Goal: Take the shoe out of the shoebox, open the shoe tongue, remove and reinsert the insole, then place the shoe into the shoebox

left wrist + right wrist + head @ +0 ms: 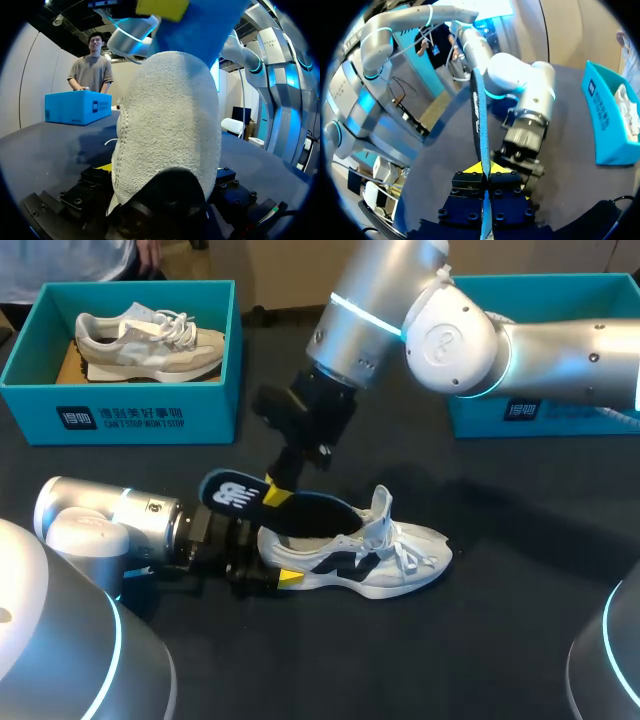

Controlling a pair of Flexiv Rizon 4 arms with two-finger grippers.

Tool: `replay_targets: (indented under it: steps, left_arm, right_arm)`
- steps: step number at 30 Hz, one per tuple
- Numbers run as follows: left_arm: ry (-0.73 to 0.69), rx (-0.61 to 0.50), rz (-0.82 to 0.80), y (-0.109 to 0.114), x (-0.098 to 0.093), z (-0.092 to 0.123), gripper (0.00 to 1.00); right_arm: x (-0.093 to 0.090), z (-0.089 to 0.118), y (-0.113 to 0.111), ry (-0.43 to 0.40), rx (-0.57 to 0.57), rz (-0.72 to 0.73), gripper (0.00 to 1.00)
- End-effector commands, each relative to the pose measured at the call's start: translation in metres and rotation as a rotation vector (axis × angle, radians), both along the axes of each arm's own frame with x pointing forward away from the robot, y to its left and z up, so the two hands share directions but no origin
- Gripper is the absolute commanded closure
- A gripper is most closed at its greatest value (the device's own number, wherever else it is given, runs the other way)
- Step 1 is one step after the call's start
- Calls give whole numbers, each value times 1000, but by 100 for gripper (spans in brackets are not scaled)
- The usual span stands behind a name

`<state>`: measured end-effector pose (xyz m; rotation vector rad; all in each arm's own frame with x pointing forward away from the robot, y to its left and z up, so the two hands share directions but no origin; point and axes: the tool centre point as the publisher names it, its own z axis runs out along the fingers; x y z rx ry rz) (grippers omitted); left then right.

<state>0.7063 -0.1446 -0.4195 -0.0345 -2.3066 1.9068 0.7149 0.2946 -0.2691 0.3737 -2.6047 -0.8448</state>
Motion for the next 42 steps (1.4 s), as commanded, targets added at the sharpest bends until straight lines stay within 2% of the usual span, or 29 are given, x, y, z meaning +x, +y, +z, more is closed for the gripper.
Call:
replay_targets:
  steps: [1,4,5,18,20,21,23,25,28,30,42]
  left_arm:
    - [0,0,-1,-1,0,0,100]
    - [0,0,-1,-1,0,0,100]
    - [0,0,-1,-1,0,0,100]
    - [0,0,-1,-1,0,0,100]
    - [0,0,-1,-1,0,0,100]
    - [0,0,-1,-1,0,0,100]
    - [0,0,-1,-1,0,0,100]
    - [0,0,-1,-1,0,0,100]
    - [0,0,-1,-1,0,0,100]
    - [0,0,-1,-1,0,0,100]
    - [0,0,-1,-1,0,0,100]
  right_arm:
    - [0,36,-10,-34,38,-37,100]
    - [0,63,-23,-32,142,-62,100]
    - [1,77,-32,25,242,-49,100]
    - [1,77,-32,25,242,-49,100]
    - [4,72,-35,51,360,-83,100]
    - [8,78,-38,79,364,-112,100]
    - [9,100,-44,52,375,-102,100]
    - [8,124,-53,59,376,-113,100]
    - [2,150,-66,57,437,-149,100]
    - [-5,177,-76,97,474,-179,100]
    - [-5,177,-76,97,474,-179,100]
